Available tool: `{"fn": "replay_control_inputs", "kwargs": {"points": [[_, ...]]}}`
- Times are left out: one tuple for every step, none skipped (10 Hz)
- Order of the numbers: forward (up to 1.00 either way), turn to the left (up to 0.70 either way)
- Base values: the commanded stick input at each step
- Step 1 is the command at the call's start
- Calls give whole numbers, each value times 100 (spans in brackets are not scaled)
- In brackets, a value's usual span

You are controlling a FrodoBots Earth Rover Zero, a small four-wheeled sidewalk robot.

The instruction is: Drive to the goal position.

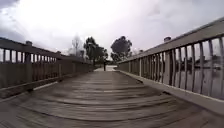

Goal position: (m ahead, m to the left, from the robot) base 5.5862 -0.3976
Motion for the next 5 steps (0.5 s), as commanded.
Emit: {"fn": "replay_control_inputs", "kwargs": {"points": [[85,0],[85,0],[85,0],[85,0],[85,0]]}}
